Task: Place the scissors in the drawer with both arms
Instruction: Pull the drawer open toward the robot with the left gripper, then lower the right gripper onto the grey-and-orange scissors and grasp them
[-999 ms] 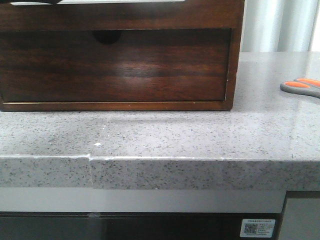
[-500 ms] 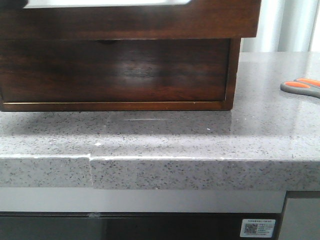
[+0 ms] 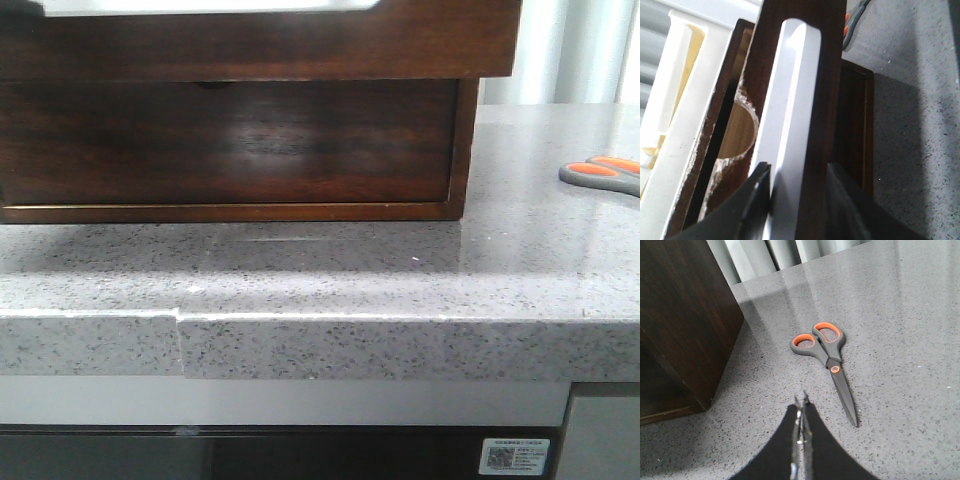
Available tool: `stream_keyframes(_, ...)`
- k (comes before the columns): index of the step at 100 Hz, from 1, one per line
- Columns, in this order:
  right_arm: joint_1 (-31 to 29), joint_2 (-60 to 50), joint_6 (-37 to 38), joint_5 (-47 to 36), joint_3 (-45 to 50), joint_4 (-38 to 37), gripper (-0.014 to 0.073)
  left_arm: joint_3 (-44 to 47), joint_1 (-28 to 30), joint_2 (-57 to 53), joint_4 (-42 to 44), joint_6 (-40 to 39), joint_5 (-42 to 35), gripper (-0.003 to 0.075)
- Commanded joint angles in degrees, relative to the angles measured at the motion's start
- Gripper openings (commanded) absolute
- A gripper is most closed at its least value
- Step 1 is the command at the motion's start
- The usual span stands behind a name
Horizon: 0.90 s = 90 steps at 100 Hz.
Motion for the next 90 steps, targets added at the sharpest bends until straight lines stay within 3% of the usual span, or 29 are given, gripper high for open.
stream_keyframes(1, 0.14, 1.07, -0.48, -4.8, -2.01, -0.02, -0.0061, -1.25, -0.51, -0.26, -1.84, -1.21, -2.74, 0.0277)
stream_keyframes(16, 0.14, 1.07, -0.48, -3.37, -2.01, -0.02, -0.0061, -1.25, -0.51, -0.26, -2.46, -1.21, -4.85, 0.0277)
stream_keyframes(37, 0.14, 4.46, -0.48, -0.49, -4.74, -6.2, -0.0052, -1.25, -0.51, -2.42, -13.41, -1.21, -12.97, 0.0277)
stream_keyframes(46, 0.14, 8.53, -0.48, 0.95, -7.72, -8.03, 0.0015, -1.25, -0.51, -4.79, -19.11, -1.21, -14.03, 0.0277)
stream_keyframes(66, 0.39, 21.12, -0.48, 0.86, -15.33, -12.64, 0.0279, -1.25, -0.51, -10.32, -26.19, -1.21, -13.66, 0.0277)
stream_keyframes(90, 0.76, 40.04, -0.48, 4.63, -28.32, -17.65, 0.0305, -1.16, -0.51, -13.22, -27.41, -1.21, -9.15, 0.0277)
